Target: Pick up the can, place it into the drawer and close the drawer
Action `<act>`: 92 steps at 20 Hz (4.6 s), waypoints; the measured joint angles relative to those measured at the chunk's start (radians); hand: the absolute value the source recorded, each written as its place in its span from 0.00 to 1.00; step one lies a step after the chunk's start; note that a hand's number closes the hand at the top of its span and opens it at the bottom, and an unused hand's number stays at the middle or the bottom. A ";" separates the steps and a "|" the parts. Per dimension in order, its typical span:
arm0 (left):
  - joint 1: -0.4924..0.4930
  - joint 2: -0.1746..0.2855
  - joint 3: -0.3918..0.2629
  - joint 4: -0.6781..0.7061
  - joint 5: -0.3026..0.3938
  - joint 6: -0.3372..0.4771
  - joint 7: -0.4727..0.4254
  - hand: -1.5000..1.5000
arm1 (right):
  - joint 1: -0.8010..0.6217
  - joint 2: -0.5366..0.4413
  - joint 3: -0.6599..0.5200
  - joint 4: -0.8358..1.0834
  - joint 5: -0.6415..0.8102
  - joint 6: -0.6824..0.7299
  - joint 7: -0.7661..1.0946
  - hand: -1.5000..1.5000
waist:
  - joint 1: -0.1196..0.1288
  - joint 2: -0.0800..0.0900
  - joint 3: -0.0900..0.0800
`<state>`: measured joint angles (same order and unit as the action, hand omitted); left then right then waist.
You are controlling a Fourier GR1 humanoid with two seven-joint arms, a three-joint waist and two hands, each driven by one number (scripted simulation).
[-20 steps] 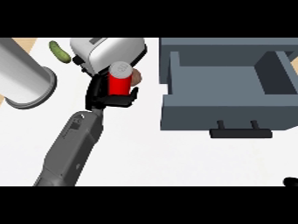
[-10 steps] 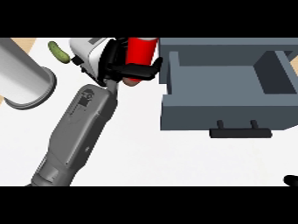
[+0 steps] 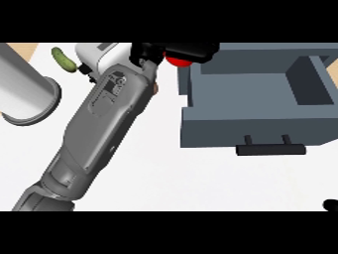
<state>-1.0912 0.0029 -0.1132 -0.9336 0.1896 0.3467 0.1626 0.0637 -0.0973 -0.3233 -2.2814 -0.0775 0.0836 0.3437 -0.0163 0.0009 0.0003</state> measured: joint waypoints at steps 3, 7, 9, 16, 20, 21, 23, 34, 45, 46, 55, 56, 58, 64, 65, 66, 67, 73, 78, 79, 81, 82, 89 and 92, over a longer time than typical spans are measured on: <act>-0.088 -0.001 0.006 0.066 0.010 0.016 0.019 1.00 | -0.001 -0.001 -0.001 0.011 0.001 0.003 -0.007 0.00 | -0.004 0.002 0.000; -0.212 -0.002 0.004 0.174 0.040 0.040 0.040 1.00 | -0.015 -0.005 -0.006 0.022 -0.007 0.002 -0.009 0.00 | -0.014 0.004 0.000; -0.258 -0.002 -0.005 0.225 0.054 0.053 0.038 1.00 | -0.027 -0.014 -0.008 0.020 -0.010 0.001 0.003 0.00 | -0.018 0.005 0.001; -0.385 -0.003 -0.075 0.379 0.138 0.097 0.021 1.00 | -0.064 -0.023 0.002 0.036 -0.012 -0.003 0.012 0.00 | -0.043 0.010 0.002; -0.447 -0.003 -0.099 0.458 0.174 0.113 0.005 1.00 | -0.080 -0.035 -0.006 0.046 -0.020 -0.003 0.018 0.00 | -0.054 0.015 0.002; -0.456 -0.003 -0.116 0.468 0.187 0.126 0.005 1.00 | -0.084 -0.036 -0.003 0.045 -0.022 -0.002 0.022 0.00 | -0.059 0.015 0.002; -0.466 -0.003 -0.134 0.500 0.200 0.143 -0.016 1.00 | -0.095 -0.039 0.004 0.050 -0.019 -0.001 0.024 0.00 | -0.065 0.017 0.003; -0.520 -0.003 -0.190 0.600 0.266 0.268 -0.062 0.00 | -0.122 -0.061 0.025 0.048 0.013 0.003 0.029 0.00 | -0.083 0.023 0.003; -0.516 -0.003 -0.180 0.618 0.357 0.296 -0.131 0.00 | -0.189 -0.155 0.105 0.100 0.199 0.056 -0.087 0.00 | -0.081 0.030 0.003; -0.522 -0.003 -0.176 0.620 0.365 0.295 -0.130 0.00 | -0.194 -0.165 0.116 0.112 0.224 0.061 -0.096 0.00 | -0.077 0.030 0.002; -0.553 -0.003 -0.155 0.639 0.405 0.294 -0.168 0.00 | -0.288 -0.212 0.283 0.267 0.552 0.017 -0.174 0.00 | -0.038 0.027 0.002; -0.556 -0.003 -0.155 0.643 0.405 0.293 -0.172 0.00 | -0.314 -0.218 0.293 0.305 0.580 0.011 -0.185 0.00 | -0.033 0.028 0.002; -0.557 -0.003 -0.158 0.649 0.403 0.290 -0.175 0.00 | -0.344 -0.218 0.322 0.375 0.640 -0.008 -0.204 0.00 | -0.023 0.025 0.002; -0.544 0.001 -0.167 0.657 0.394 0.273 -0.186 0.00 | -0.438 -0.208 0.401 0.617 0.812 -0.089 -0.276 0.00 | 0.000 0.020 0.001; -0.542 0.008 -0.163 0.657 0.394 0.260 -0.184 0.00 | -0.446 -0.198 0.420 0.653 0.845 -0.109 -0.279 0.00 | 0.003 0.019 0.001; -0.541 0.011 -0.160 0.656 0.393 0.254 -0.182 0.00 | -0.468 -0.191 0.431 0.695 0.873 -0.124 -0.282 0.00 | 0.009 0.018 0.001; -0.538 0.010 -0.155 0.653 0.394 0.251 -0.182 0.00 | -0.488 -0.194 0.432 0.734 0.890 -0.134 -0.294 0.00 | 0.011 0.017 0.001; -0.525 0.038 -0.147 0.627 0.377 0.253 -0.154 0.00 | -0.578 -0.137 0.452 0.993 0.997 -0.273 -0.357 0.00 | 0.029 0.010 0.001; -0.487 0.084 -0.148 0.590 0.360 0.225 -0.135 0.00 | -0.685 -0.102 0.423 1.219 1.062 -0.404 -0.386 0.00 | 0.046 0.009 0.001; -0.482 0.091 -0.149 0.581 0.358 0.219 -0.130 0.00 | -0.710 -0.097 0.414 1.266 1.076 -0.434 -0.390 0.00 | 0.050 0.009 0.001; -0.465 0.116 -0.149 0.562 0.352 0.205 -0.119 0.00 | -0.753 -0.087 0.396 1.346 1.098 -0.493 -0.391 0.00 | 0.057 0.008 0.001; -0.455 0.123 -0.149 0.553 0.351 0.204 -0.113 0.00 | -0.777 -0.091 0.381 1.381 1.100 -0.517 -0.397 0.00 | 0.058 0.008 0.001; -0.405 0.182 -0.159 0.467 0.334 0.181 -0.048 0.00 | -0.953 -0.080 0.318 1.621 1.136 -0.656 -0.407 0.00 | 0.083 0.008 0.001; -0.380 0.193 -0.165 0.429 0.328 0.182 -0.030 0.00 | -1.027 -0.084 0.299 1.709 1.155 -0.691 -0.398 0.00 | 0.092 0.010 0.000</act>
<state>-1.4715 0.1960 -0.2781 -0.5050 0.5171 0.5290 0.1331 -0.9629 -0.1813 -0.0242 -0.5727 1.0779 -0.6074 -0.0545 0.0760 0.0106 -0.0002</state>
